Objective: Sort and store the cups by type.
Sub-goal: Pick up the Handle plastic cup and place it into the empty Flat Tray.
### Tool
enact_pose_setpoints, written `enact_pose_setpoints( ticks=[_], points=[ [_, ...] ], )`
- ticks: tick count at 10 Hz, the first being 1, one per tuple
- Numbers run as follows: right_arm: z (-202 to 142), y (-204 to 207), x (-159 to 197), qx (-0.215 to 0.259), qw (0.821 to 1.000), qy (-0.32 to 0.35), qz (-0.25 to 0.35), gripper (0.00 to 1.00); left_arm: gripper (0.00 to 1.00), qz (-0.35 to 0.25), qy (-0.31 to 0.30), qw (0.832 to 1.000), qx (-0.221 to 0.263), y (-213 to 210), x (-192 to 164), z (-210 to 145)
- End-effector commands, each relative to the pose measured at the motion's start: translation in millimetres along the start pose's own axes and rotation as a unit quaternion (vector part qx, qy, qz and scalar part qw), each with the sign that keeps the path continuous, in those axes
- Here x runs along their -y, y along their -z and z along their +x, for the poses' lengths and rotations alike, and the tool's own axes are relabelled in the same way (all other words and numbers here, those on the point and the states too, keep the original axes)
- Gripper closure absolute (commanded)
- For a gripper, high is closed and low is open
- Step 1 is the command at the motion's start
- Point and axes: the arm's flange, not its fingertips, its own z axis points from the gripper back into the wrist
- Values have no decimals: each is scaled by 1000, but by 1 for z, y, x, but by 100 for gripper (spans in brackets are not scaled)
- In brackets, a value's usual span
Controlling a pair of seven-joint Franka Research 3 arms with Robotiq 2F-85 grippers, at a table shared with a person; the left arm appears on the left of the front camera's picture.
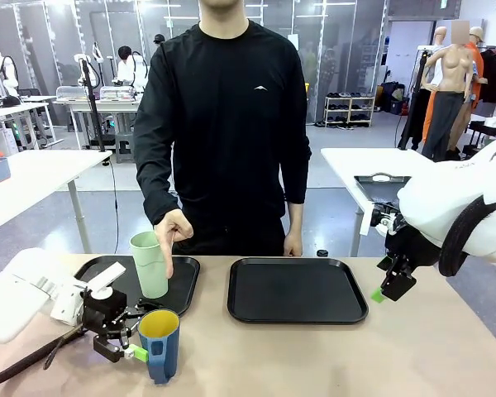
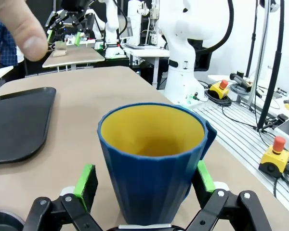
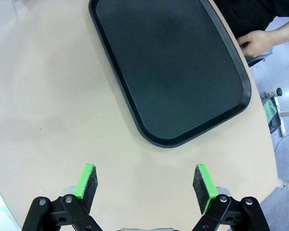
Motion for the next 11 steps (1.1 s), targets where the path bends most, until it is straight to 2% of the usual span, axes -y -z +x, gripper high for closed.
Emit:
enact_pose_setpoints(
  ticks=[1, 9, 10, 11],
  points=[
    [1, 0, 0, 0, 1000, 2, -5, 0, 0, -9, 13, 1000, 18, 11, -8, -5],
    [1, 0, 0, 0, 1000, 2, -5, 0, 0, -43, 23, 999, 22, 32, -13, -14],
    [1, 0, 0, 0, 1000, 2, -5, 0, 7, -52, 22, 998, 35, 31, -11, -15],
    [1, 0, 0, 0, 1000, 2, -5, 0, 20, -51, 23, 998, 36, 31, -11, -15]
  ],
)
